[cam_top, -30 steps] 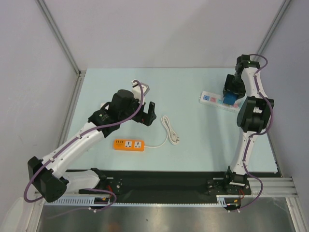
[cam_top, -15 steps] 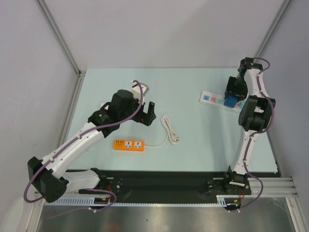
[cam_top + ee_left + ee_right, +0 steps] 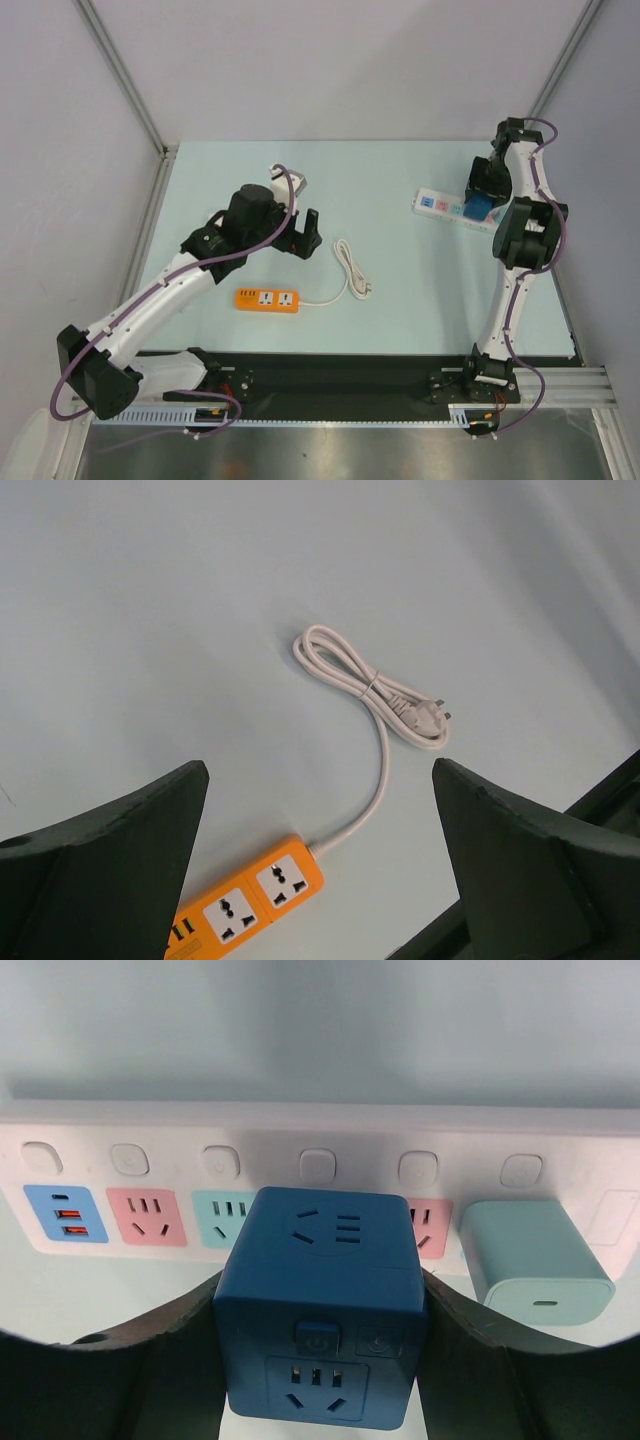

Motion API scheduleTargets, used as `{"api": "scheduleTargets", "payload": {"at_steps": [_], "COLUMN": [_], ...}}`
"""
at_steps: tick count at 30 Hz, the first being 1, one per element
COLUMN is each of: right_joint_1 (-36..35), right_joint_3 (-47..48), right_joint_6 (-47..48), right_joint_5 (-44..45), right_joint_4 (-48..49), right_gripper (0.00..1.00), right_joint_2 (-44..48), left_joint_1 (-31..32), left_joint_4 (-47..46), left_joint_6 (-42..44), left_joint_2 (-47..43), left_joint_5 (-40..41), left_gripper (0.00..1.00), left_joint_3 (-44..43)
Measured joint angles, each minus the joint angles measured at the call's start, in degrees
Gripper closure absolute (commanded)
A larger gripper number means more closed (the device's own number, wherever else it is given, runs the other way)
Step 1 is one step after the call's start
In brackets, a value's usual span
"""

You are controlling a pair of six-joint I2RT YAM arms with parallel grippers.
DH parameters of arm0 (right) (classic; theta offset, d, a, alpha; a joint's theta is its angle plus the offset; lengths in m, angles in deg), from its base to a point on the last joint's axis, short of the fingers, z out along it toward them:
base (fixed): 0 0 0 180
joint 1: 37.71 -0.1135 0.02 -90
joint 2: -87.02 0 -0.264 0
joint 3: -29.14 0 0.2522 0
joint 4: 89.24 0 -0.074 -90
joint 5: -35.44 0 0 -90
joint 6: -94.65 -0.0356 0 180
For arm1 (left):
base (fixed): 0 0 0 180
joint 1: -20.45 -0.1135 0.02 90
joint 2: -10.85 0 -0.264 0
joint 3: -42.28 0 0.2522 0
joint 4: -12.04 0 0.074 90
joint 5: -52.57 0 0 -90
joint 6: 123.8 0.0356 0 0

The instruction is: Insert the plug

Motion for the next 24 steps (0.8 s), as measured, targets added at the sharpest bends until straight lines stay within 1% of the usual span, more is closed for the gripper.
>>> {"api": "scheduleTargets", "payload": {"at_steps": [11, 24], "right_joint_1": [-1.38, -1.14], "right_joint_3": [1.18, 1.2], "right_joint_6": [0.02, -0.07], "right_joint_5": [2.56, 1.27], "right_joint_4": [-0.87, -0.72], "right_gripper": [1.0, 1.0], "right_joint_2": [-0.33, -0.22], "left_joint_1": [-0.55, -1.4], "left_joint_4": [-0.39, -0.46], "left_joint_6": [-0.02, -0.5], "left_joint_2": [0.02, 0.02], "left_joint_5": [-1.09, -2.51], "left_gripper": [0.0, 0.0], "left_joint_3": [0.0, 0.04]}}
